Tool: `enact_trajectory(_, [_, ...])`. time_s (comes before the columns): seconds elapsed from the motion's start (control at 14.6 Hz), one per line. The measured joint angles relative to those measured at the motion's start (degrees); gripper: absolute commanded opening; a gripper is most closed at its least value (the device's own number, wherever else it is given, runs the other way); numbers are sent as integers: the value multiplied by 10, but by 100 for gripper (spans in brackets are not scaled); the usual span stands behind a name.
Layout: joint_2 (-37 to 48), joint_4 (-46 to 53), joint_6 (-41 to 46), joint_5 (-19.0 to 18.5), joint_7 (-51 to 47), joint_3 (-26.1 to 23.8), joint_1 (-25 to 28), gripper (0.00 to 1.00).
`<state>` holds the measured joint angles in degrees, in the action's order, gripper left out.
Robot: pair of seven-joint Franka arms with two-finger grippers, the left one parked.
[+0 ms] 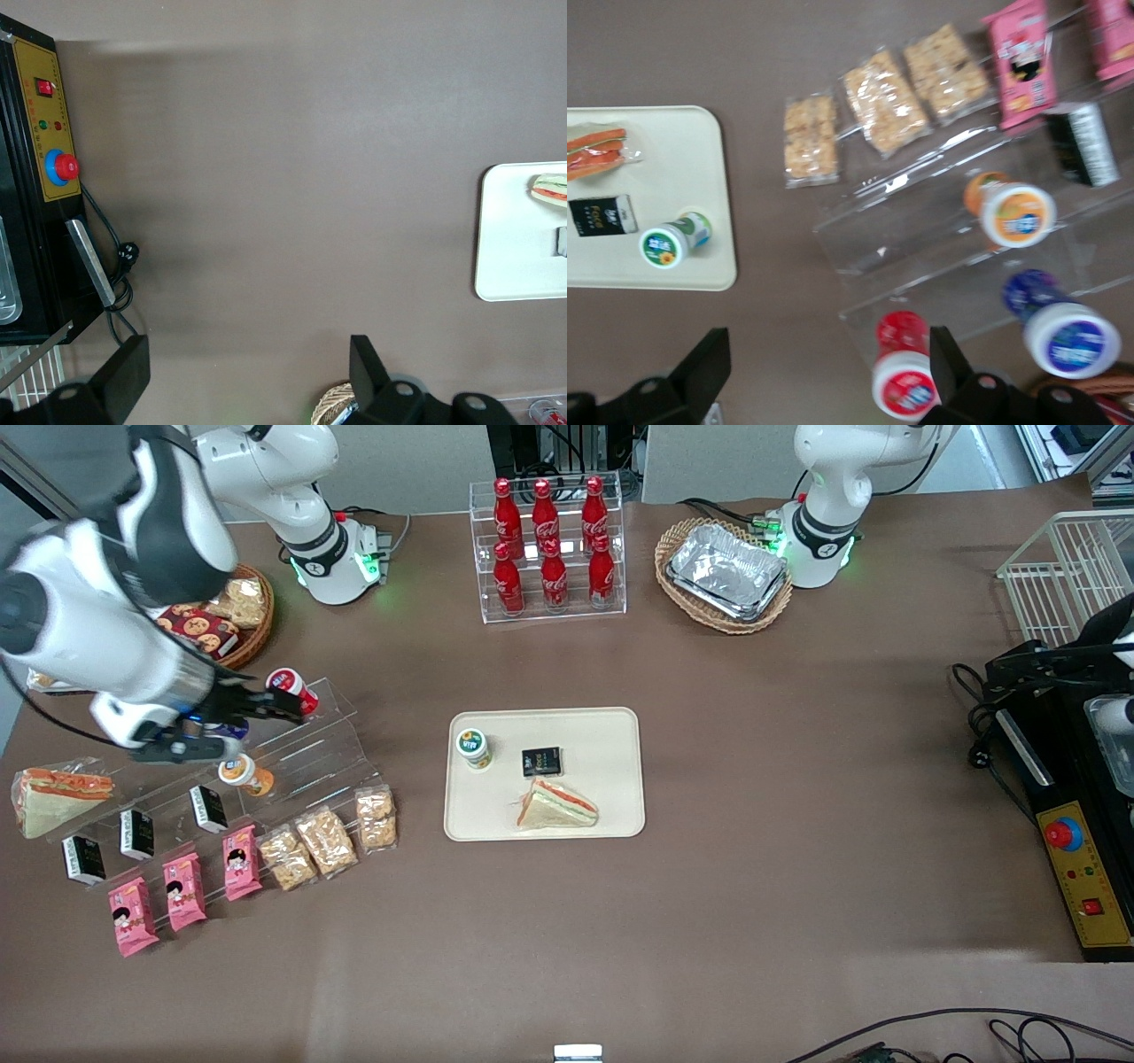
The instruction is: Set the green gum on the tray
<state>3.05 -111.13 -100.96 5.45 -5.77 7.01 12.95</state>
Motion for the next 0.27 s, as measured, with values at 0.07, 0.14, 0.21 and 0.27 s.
enact_trajectory(0.07, [1, 24, 26, -8, 13, 0, -13, 100])
enact_trajectory(0.14, [-1, 51, 54, -13, 19, 0, -25, 100])
enact_trajectory(0.21, [-5, 79, 84, -16, 24, 0, -37, 100])
enact_trajectory(0.27, [-10, 107, 112, -17, 27, 0, -48, 100])
